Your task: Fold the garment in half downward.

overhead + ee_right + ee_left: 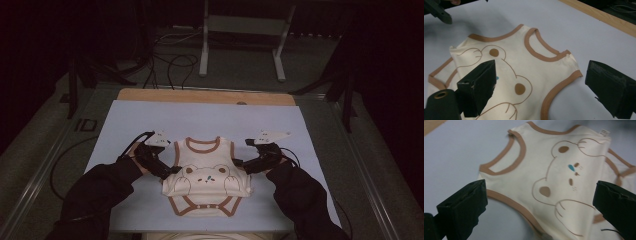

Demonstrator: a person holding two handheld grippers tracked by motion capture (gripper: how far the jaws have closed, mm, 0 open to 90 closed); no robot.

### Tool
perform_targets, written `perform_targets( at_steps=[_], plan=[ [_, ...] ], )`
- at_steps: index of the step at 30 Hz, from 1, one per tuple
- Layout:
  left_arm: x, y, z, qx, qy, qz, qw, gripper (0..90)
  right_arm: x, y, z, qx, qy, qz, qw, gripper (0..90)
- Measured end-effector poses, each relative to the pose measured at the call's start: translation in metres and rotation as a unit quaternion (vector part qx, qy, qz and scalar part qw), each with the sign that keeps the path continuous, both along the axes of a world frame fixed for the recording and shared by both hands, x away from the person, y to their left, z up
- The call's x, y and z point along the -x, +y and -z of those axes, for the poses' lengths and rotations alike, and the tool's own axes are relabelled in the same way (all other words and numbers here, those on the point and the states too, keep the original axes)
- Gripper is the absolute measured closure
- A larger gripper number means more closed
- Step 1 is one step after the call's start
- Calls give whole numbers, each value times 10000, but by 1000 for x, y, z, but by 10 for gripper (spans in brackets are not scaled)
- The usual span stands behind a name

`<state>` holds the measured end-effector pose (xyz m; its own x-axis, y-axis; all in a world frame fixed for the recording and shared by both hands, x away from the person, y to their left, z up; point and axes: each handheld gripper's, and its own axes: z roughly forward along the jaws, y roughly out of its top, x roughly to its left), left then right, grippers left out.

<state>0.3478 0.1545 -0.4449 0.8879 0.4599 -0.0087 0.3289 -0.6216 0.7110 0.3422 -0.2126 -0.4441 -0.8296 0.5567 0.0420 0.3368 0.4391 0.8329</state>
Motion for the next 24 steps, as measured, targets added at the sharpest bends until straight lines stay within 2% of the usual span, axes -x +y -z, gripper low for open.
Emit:
perform_targets(
  at_steps=[3, 13, 14, 20, 24],
  plan=[
    [-8, -1, 3, -14, 13, -133, 9999, 3, -8, 3, 4, 48, 62, -34, 10000, 102],
    [-30, 1, 13, 98, -33, -239, 9997, 4, -27, 9, 14, 139, 65, -59, 9999, 105],
    [-35, 2, 16, 141, 2, -233, 9996, 4, -31, 11, 17, 128, 100, -54, 9999, 106],
    [-44, 2, 24, 133, 58, -286, 9995, 9, -40, 14, 27, 219, 224, -28, 9995, 106],
    [-53, 1, 33, 168, 165, -296, 9993, 9, -50, 16, 37, 312, 283, 14, 9991, 106]
  ],
)
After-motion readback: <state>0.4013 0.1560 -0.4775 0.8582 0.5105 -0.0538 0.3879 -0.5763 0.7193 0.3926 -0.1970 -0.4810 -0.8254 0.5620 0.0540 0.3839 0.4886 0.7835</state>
